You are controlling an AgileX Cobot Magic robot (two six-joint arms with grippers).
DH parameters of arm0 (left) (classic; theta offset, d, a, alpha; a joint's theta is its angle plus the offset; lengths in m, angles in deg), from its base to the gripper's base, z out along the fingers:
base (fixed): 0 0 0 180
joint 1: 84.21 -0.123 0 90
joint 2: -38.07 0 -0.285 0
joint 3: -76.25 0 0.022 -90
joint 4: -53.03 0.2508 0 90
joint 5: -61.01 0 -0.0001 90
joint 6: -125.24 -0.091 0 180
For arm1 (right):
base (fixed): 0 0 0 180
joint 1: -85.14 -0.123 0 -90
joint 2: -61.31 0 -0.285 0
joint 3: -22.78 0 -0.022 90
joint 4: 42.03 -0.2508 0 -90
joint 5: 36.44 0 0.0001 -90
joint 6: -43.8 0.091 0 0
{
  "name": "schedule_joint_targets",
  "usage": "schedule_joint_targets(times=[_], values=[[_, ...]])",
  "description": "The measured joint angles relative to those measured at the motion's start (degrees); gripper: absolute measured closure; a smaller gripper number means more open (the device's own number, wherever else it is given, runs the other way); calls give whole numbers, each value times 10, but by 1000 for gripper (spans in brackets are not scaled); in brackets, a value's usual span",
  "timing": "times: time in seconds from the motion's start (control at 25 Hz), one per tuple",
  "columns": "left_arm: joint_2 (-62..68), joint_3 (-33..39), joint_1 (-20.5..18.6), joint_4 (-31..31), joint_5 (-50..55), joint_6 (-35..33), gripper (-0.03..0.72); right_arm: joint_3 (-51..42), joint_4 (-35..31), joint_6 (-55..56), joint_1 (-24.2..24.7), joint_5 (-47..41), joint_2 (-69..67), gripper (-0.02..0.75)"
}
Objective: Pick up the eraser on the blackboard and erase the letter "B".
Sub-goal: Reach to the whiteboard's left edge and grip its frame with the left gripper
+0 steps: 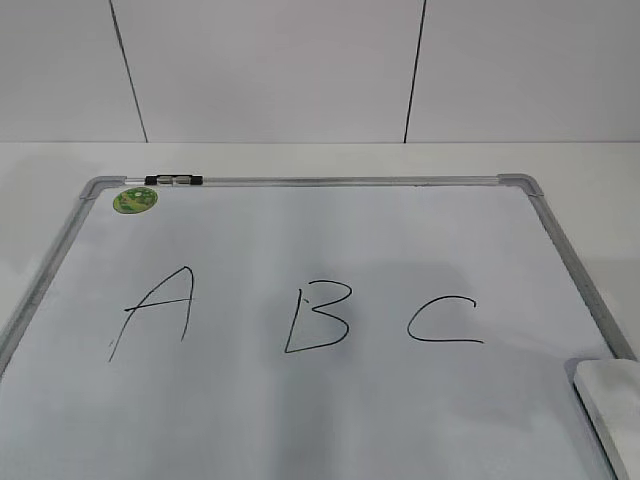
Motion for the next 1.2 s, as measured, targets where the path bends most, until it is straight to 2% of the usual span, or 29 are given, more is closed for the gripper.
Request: schedule_joint_targets(times=[0.16,0.48,1.2], values=[[85,-40,0,12,-4,0,450,0,0,0,0,0,0,260],[190,-48,-2,24,-57,0,450,0,-2,0,0,0,0,260],[253,-49,-2,24,-136,0,454,0,-2,0,0,0,0,260]])
